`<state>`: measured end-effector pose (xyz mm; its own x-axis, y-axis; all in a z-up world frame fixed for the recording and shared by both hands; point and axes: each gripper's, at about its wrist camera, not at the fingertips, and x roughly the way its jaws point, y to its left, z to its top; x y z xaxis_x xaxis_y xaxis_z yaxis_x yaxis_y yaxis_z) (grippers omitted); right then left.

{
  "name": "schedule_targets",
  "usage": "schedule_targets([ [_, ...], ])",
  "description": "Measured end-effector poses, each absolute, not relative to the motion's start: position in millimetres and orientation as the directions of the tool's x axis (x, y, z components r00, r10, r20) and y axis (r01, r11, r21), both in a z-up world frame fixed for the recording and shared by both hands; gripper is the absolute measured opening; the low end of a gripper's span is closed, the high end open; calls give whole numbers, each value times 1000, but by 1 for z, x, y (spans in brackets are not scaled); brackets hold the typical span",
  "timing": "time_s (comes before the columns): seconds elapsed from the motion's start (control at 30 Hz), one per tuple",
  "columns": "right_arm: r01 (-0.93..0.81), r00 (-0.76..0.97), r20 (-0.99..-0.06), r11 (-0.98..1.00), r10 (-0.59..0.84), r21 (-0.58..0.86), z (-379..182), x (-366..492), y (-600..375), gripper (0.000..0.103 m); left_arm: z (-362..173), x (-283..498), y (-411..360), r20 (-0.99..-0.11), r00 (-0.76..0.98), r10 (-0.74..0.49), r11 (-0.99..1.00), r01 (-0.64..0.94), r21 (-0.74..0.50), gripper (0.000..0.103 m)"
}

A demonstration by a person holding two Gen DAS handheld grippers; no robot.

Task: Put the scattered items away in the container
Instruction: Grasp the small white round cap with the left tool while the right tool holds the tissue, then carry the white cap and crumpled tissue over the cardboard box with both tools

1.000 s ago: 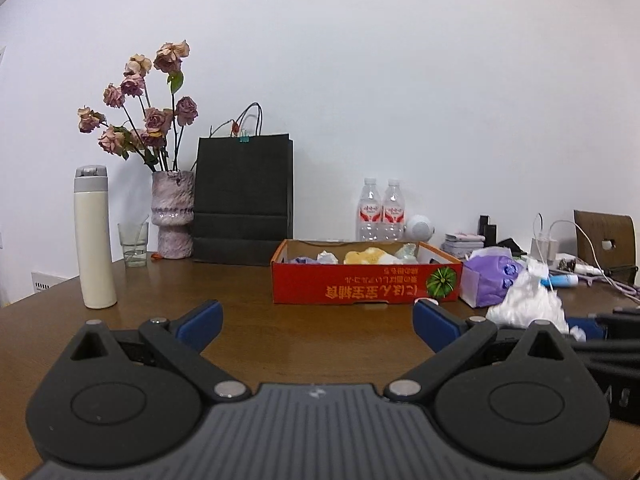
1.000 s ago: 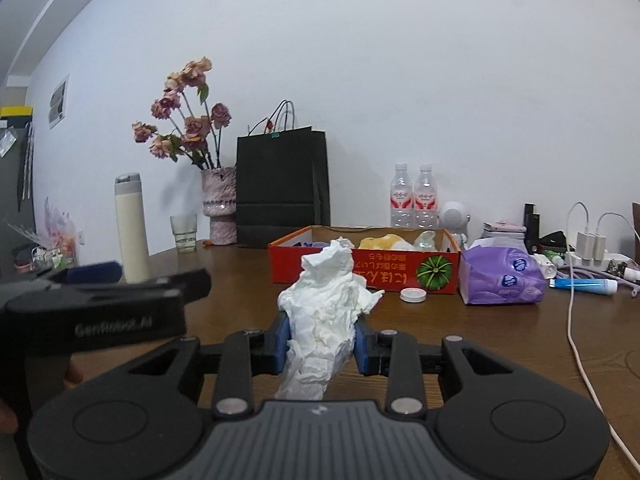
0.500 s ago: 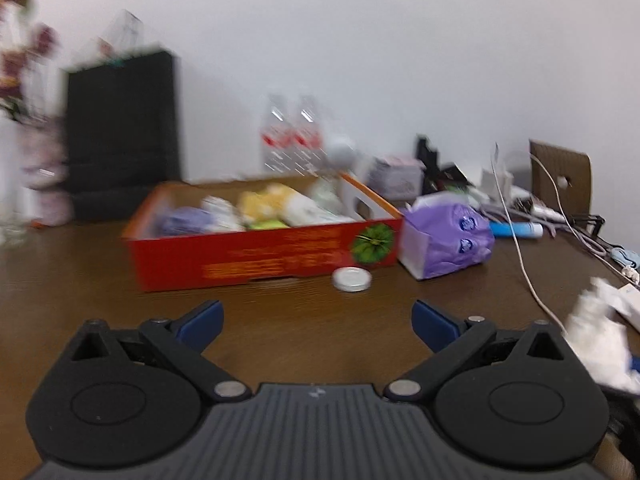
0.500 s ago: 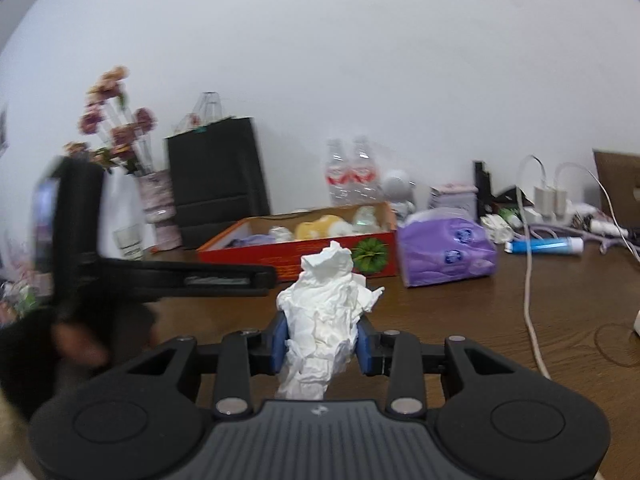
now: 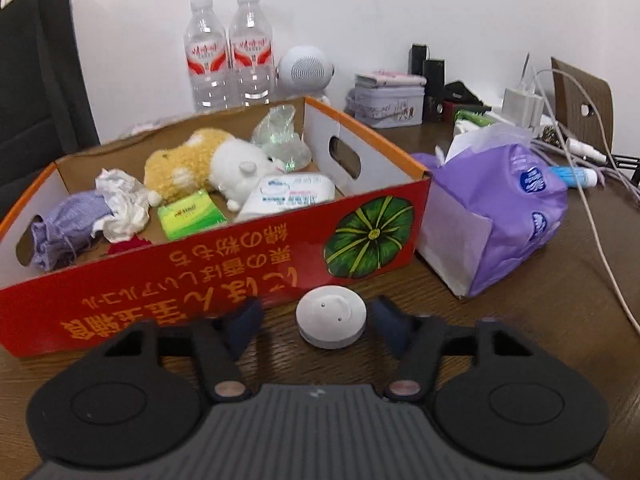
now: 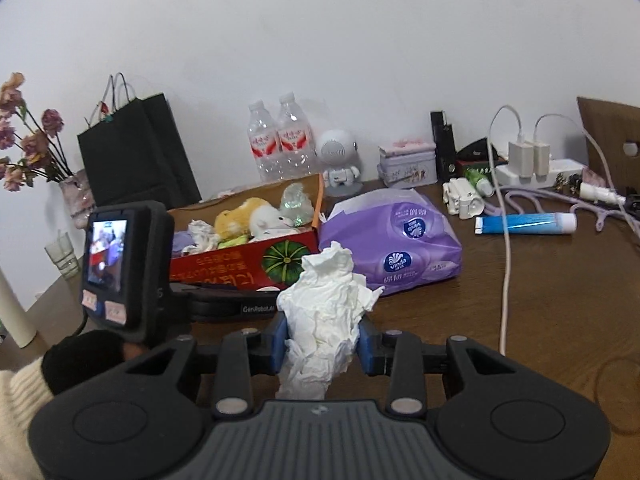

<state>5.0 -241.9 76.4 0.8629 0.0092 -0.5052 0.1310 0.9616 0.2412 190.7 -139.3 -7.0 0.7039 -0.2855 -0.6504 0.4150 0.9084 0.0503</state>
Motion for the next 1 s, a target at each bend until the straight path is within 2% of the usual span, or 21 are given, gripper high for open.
schedule_targets([
  [0.17,117,857,-514,961,30,252,72,23,-241,34,-5,185,-144,-644,714,-274,895,435,101,40],
  [0.33,103,855,-517,959,50,263,72,24,-236,34,11,162,-126,-585,758,-289,912,403,71,40],
  [0.53,47,856,-508,964,95,260,82,11,-211,34,43,98,-83,-492,829,-265,946,321,32,40],
  [0.7,-23,856,-496,968,149,251,89,-8,-175,34,66,31,-40,-400,895,-196,972,232,44,40],
  [0.87,-81,851,-485,963,201,257,90,-34,-141,35,79,-26,-6,-346,929,-129,986,158,55,40],
  [1.0,-96,864,-463,967,198,236,91,-61,-119,35,84,-61,16,-342,933,-110,993,119,5,40],
])
